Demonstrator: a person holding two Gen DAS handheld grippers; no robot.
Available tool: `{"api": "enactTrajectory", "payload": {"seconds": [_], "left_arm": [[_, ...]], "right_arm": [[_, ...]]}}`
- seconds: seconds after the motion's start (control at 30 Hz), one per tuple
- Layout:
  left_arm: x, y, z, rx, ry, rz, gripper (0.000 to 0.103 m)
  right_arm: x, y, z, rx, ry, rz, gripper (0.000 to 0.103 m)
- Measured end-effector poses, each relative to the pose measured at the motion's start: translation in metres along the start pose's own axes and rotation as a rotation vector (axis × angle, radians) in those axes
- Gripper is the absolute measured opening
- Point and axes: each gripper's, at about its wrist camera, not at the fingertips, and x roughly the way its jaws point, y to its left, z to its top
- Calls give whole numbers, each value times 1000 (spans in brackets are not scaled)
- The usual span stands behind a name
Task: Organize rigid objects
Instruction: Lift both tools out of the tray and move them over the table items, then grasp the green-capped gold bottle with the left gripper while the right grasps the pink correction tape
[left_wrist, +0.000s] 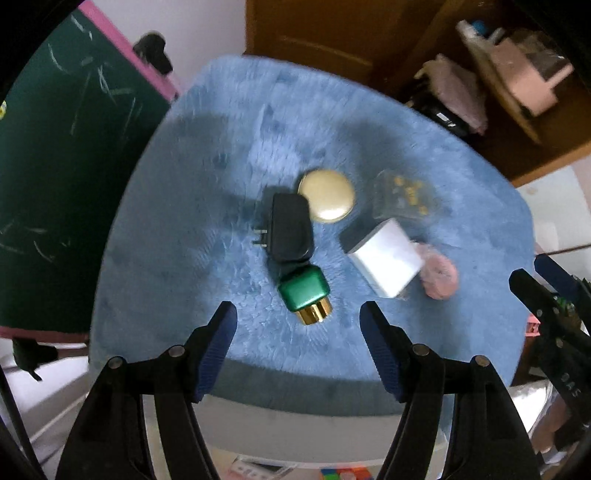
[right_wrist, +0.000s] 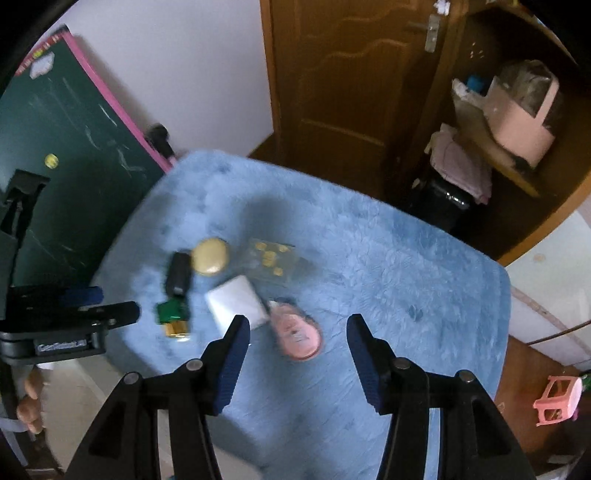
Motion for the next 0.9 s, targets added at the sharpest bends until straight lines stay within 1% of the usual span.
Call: {"api": "enactTrajectory", "payload": {"seconds": [0.13, 0.2, 0.3, 0.57, 0.73, 0.87, 0.9], "left_arm": [[22, -3, 0, -25, 26, 28, 72], [30, -4, -1, -37, 33, 40, 72], [40, -2, -1, -60, 48, 49, 72], [61, 15, -5, -168, 94, 15, 72], [66, 15, -6, -193, 97, 5, 72], [71, 16, -4, -233, 111, -16, 71], [73, 17, -4, -245, 114, -25, 66]], "right_arm": [[46, -8, -4, -38, 80, -5, 55], [61, -8, -9, -56, 108, 23, 55], [75, -3, -14, -94, 122, 26, 55], [99, 4, -25, -144, 152, 37, 55], [109, 4, -26, -154, 155, 35, 55], [113, 2, -26, -137, 161, 60, 55], [115, 2, -25, -135, 164, 63, 55]]}}
